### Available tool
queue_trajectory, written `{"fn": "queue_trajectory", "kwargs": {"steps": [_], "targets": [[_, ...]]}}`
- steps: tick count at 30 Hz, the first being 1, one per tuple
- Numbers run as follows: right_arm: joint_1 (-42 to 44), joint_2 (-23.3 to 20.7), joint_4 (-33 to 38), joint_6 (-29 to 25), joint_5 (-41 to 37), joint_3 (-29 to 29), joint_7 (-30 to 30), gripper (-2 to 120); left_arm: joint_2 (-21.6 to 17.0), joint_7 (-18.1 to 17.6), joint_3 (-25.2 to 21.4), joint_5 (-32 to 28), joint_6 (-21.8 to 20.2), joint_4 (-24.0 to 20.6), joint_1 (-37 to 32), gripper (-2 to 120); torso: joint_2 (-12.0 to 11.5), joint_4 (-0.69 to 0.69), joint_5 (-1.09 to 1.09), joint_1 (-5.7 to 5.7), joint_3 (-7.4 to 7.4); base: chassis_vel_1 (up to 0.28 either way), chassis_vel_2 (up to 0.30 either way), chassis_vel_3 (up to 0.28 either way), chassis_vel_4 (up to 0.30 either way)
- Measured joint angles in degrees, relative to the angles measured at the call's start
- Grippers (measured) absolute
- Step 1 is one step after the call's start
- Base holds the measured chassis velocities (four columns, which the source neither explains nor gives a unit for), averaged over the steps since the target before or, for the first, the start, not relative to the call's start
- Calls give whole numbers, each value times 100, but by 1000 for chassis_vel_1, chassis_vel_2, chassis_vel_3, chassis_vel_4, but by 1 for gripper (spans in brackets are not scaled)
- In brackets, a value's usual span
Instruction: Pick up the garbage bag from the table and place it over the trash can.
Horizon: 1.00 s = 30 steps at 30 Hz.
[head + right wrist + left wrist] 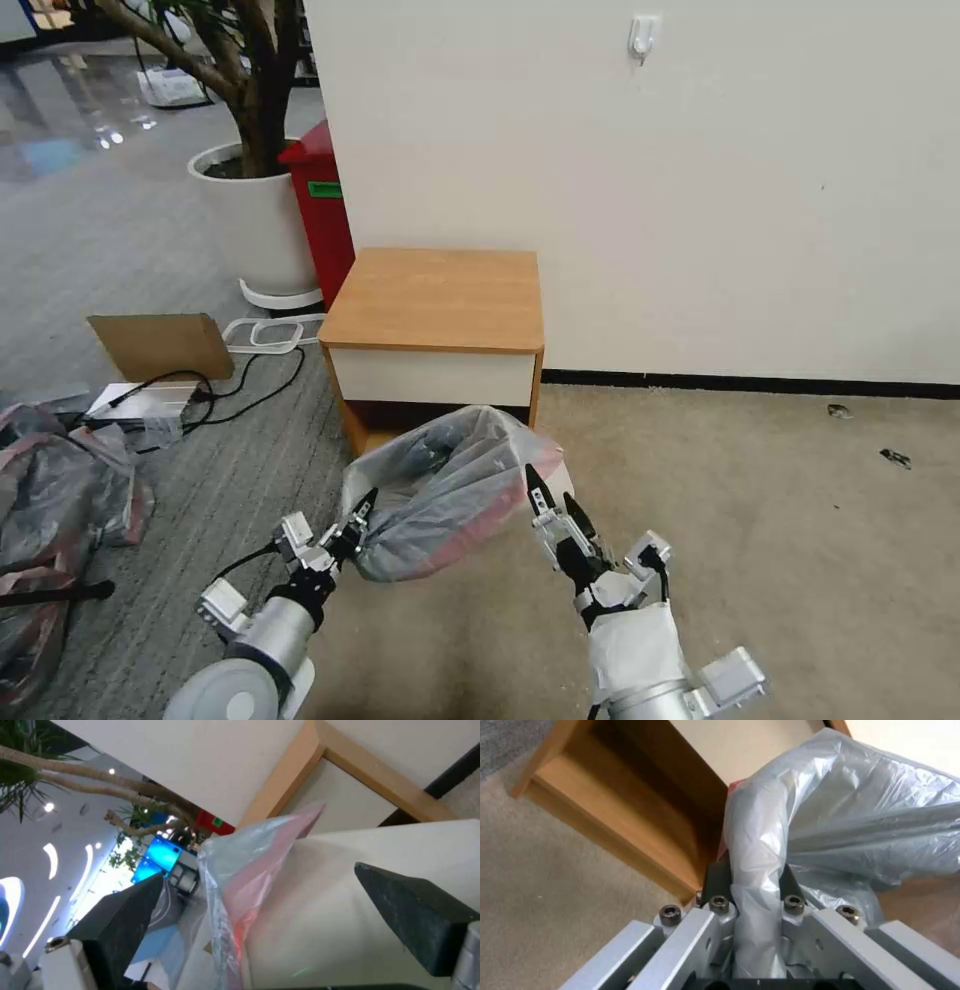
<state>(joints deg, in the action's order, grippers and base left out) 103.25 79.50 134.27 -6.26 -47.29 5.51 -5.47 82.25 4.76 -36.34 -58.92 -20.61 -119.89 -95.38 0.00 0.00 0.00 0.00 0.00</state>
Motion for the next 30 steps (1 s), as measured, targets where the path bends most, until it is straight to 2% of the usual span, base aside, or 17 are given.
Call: {"fn": "queue_trajectory", "kwargs": {"steps": [7, 11, 14, 16, 20, 21, 23, 26, 28, 30], "targets": [[-136, 4, -48, 68, 61, -76, -2, 98, 3, 5, 58, 98, 7, -6, -8, 5, 0, 0, 0, 0, 0, 0, 0, 0, 0], [-178, -1, -63, 101, 62, -80, -10, 92, 4, 7, 74, 122, 13, -21, -6, 5, 0, 0, 0, 0, 0, 0, 0, 0, 0], [-197, -3, -81, 100, 63, -83, -12, 78, 11, 9, 84, 154, 17, -23, -4, 5, 0, 0, 0, 0, 0, 0, 0, 0, 0], [-201, -3, -83, 98, 65, -83, -12, 75, 13, 11, 84, 165, 20, -23, -5, 5, 0, 0, 0, 0, 0, 0, 0, 0, 0], [-261, -11, -92, 90, 58, -42, -12, 57, 20, 20, 77, 201, 27, -24, -14, 5, 0, 0, 1, 0, 0, 0, 0, 0, 0], [-261, -11, -92, 90, 58, -42, -12, 57, 20, 20, 77, 201, 27, -24, -14, 5, 0, 0, 1, 0, 0, 0, 0, 0, 0], [-288, -31, -102, 90, 44, 18, -14, 46, 22, 21, 72, 214, 31, -26, -19, 5, 0, 0, 1, 0, 0, 0, 0, 0, 0], [-299, -47, -107, 88, 38, 50, -16, 40, 22, 22, 69, 221, 35, -32, -20, 5, 0, 0, 0, 0, 0, 0, 0, 0, 0], [-306, -60, -107, 83, 33, 83, -17, 28, 22, 22, 63, 235, 39, -41, -19, 5, 0, 0, 0, 0, 0, 0, 0, 0, 0], [-307, -61, -107, 82, 32, 91, -17, 25, 22, 23, 61, 239, 41, -43, -15, 5, 0, 0, 0, 0, 0, 0, 0, 0, 0]]}}
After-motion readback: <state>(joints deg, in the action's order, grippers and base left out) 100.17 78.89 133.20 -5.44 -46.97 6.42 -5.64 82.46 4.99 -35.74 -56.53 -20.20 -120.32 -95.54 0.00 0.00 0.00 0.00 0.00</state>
